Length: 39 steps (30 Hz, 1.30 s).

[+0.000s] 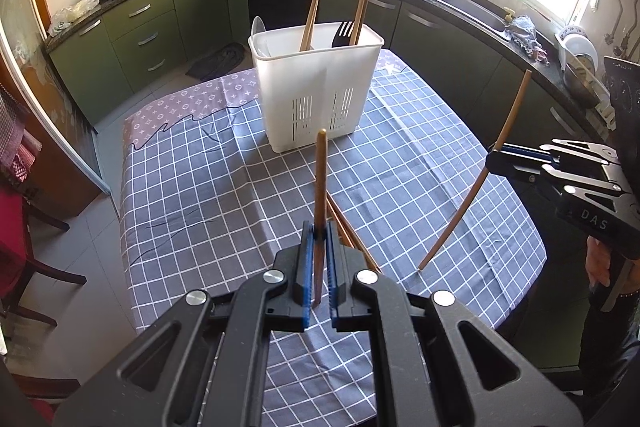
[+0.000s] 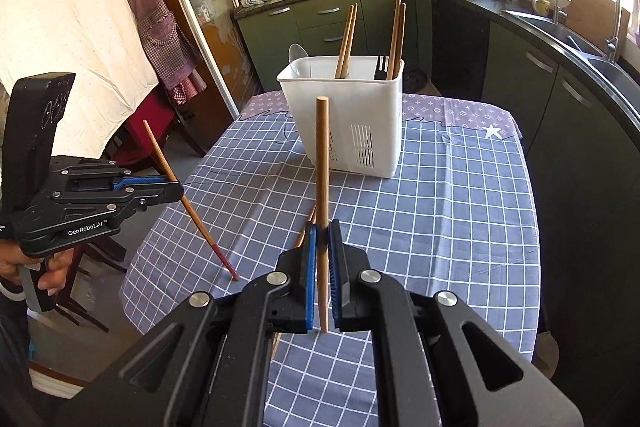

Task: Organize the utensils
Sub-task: 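Carry both chopsticks over the white holder and open both tools to drop them in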

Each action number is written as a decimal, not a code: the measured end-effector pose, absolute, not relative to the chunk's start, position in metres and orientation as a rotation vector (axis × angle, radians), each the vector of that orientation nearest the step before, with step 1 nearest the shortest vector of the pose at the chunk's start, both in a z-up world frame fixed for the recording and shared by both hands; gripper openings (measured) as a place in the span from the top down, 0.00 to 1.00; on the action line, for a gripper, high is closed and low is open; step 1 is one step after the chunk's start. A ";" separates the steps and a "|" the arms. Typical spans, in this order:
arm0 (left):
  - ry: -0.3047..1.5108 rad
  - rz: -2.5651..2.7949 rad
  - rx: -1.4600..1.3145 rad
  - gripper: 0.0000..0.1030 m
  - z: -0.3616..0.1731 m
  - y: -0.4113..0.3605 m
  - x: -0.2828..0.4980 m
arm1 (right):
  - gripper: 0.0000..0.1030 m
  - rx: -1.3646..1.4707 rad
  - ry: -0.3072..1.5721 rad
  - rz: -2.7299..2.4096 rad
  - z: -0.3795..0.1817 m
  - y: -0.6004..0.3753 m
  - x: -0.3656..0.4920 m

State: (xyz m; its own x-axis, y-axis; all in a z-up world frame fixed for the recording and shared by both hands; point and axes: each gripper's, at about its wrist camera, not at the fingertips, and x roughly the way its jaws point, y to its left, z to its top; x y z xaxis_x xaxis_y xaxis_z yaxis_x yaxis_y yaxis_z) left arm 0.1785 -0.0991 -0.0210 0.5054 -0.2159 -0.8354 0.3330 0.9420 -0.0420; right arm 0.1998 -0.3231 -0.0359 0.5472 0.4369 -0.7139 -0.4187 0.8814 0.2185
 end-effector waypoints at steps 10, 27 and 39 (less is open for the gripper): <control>0.974 -0.334 0.127 0.94 -0.013 -0.098 0.179 | 0.93 0.017 0.835 0.512 -0.026 -0.323 0.202; 0.696 -0.360 0.087 0.94 0.128 -0.119 0.216 | 0.93 0.118 0.590 0.502 0.100 -0.345 0.262; 0.647 -0.280 0.081 0.94 0.116 -0.136 0.301 | 0.93 0.132 0.516 0.395 0.111 -0.337 0.341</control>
State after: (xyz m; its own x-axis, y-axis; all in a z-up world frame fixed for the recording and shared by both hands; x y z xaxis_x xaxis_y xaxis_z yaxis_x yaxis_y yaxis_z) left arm 0.3011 -0.1360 0.1161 0.7615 -0.2321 -0.6052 0.2821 0.9593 -0.0129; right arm 0.3410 -0.3367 0.1110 0.7961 0.3998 -0.4543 -0.3343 0.9163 0.2205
